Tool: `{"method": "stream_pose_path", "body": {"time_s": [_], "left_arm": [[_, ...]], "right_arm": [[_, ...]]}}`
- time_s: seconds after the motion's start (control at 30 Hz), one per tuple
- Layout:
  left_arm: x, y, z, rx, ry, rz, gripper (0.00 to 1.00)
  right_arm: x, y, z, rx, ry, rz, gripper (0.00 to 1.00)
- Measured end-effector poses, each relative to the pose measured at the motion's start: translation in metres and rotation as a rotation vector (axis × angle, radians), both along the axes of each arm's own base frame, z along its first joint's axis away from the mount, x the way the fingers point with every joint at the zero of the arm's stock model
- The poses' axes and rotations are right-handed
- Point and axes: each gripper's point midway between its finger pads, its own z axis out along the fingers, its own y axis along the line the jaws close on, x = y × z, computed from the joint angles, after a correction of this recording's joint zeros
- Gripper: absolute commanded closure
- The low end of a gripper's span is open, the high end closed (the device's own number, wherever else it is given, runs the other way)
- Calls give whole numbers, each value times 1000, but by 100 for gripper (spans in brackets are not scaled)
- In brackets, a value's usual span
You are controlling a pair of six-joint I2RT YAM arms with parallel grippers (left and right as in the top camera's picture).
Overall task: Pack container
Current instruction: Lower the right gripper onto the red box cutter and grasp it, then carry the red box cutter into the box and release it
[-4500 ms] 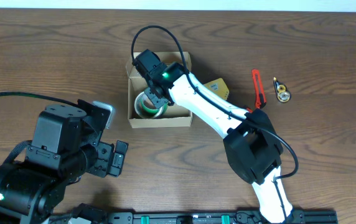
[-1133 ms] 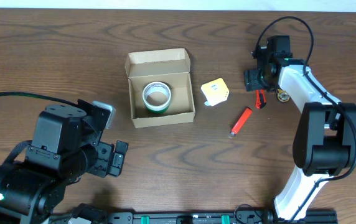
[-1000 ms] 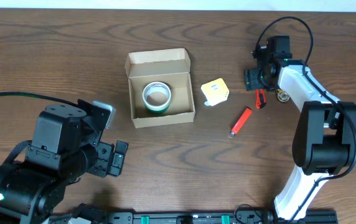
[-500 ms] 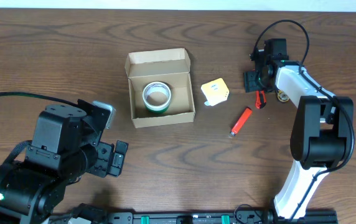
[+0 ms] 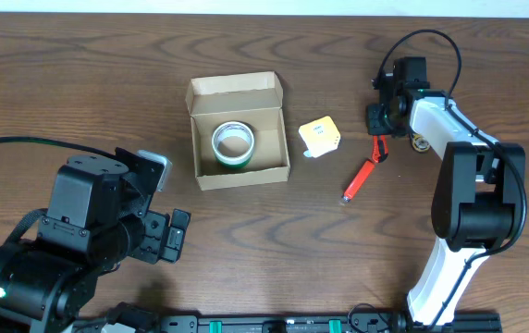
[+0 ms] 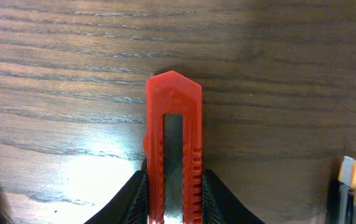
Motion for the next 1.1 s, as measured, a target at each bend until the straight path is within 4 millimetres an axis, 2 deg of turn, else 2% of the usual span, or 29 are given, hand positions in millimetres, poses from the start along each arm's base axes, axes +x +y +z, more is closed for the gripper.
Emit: {"method": "stream_pose_path", "body": {"time_s": [0.17,0.27,0.43,0.5,0.57,0.6,0.67,0.7,0.73,0.83,0.93,1.1], "left_arm": [[0,0,0,0,0,0,5],[0,0,0,0,0,0,5],[0,0,0,0,0,0,5],[0,0,0,0,0,0,5],[0,0,0,0,0,0,5],[0,0,0,0,0,0,5],[0,0,0,0,0,0,5],[0,0,0,0,0,0,5],[0,0,0,0,0,0,5],[0,0,0,0,0,0,5],[0,0,0,0,0,0,5],[0,0,0,0,0,0,5]], "right_arm": [[-5,1,5,6,39,-6,79],[2,2,20,14,34,-2,80],[35,14,82,39,-65,22,82],[41,30,114,66,-109,59,82],[42,55,146,100,-155,130,82],[39,74,164,119,-185,192,82],[26,110,188,143,-219,332,82],[11,140,202,159,-233,452,82],[8,147,204,163,-237,480,82],[-30,204,207,175,-217,736,82],[-57,243,201,173,-199,923,82],[-94,287,188,157,-176,1155,83]]}}
